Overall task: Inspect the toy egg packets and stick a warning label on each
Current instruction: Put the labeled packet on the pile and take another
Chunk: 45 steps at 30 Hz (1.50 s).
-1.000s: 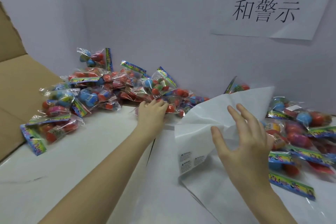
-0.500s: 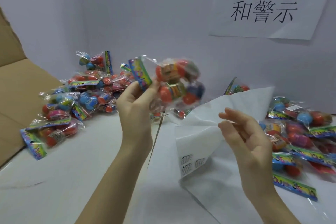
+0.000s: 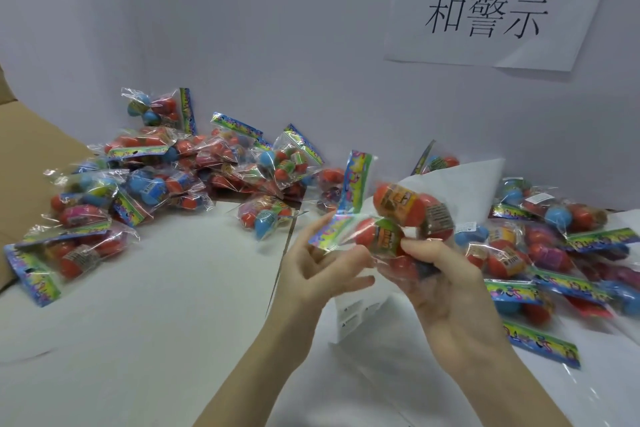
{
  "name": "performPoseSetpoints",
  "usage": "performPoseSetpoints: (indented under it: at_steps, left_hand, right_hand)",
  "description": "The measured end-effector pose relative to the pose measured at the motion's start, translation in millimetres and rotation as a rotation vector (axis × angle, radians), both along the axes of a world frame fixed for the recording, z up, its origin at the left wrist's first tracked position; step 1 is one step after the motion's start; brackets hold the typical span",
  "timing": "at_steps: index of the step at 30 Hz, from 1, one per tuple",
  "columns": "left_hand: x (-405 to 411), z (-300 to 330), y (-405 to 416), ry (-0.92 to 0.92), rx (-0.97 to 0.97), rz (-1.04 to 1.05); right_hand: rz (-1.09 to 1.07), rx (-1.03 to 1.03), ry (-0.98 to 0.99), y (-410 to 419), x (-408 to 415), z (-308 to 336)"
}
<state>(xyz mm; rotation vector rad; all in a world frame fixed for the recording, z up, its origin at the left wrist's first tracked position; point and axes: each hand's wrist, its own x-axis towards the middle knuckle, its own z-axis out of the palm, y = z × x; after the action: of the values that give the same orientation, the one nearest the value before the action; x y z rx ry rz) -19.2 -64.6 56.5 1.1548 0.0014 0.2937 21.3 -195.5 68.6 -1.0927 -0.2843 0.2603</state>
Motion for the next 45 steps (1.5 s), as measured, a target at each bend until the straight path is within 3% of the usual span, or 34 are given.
performPoseSetpoints:
  at_steps: [3, 6, 14, 19, 23, 28, 30, 34, 38, 40, 42, 45]
  left_hand:
    - [-2, 0, -4, -0.082, 0.134, 0.062]
    - [-2, 1, 0, -0.152, 0.124, 0.082]
    - [-9, 1, 7, -0.14, 0.266, 0.014]
    - [-11, 0, 4, -0.113, 0.316, -0.038]
    - [-10, -1, 0, -0.1, 0.377, 0.039]
    - [-11, -3, -1, -0.053, 0.533, 0.106]
    - [-10, -3, -1, -0.034, 0.5, 0.113]
    - [-7, -2, 3, -0.026, 0.303, 0.092]
    - [-8, 2, 2, -0.066, 0.253, 0.15]
    - [-8, 3, -2, -0.069, 0.248, 0.183]
    - [-9, 1, -3, -0.066, 0.267, 0.276]
    - [-11, -2, -3, -0.094, 0.311, 0.378]
  right_hand:
    - [0.023, -0.106, -0.103, 4, -6, 0]
    - [-0.062, -0.262, -0.216, 1, -3, 0]
    - [0.136, -0.247, -0.232, -6, -4, 7]
    - [0.045, -0.239, -0.219, -6, -3, 5]
    - [-0.003, -0.309, -0.319, -1, -7, 6]
    - [-0.218, -0.256, -0.28, -1, -4, 5]
    - [-0.245, -0.226, -0.25, -2, -2, 5]
    - [0.003, -0.257, -0.178, -3, 0, 6]
    - [0.132, -0.334, -0.266, -1, -5, 9]
    - [0.039, -0.295, -0.312, 1, -8, 7]
    - [-0.209, -0.301, -0.415, 4, -11, 2]
    - [-0.755, -0.593, -0.828, 2, -7, -5]
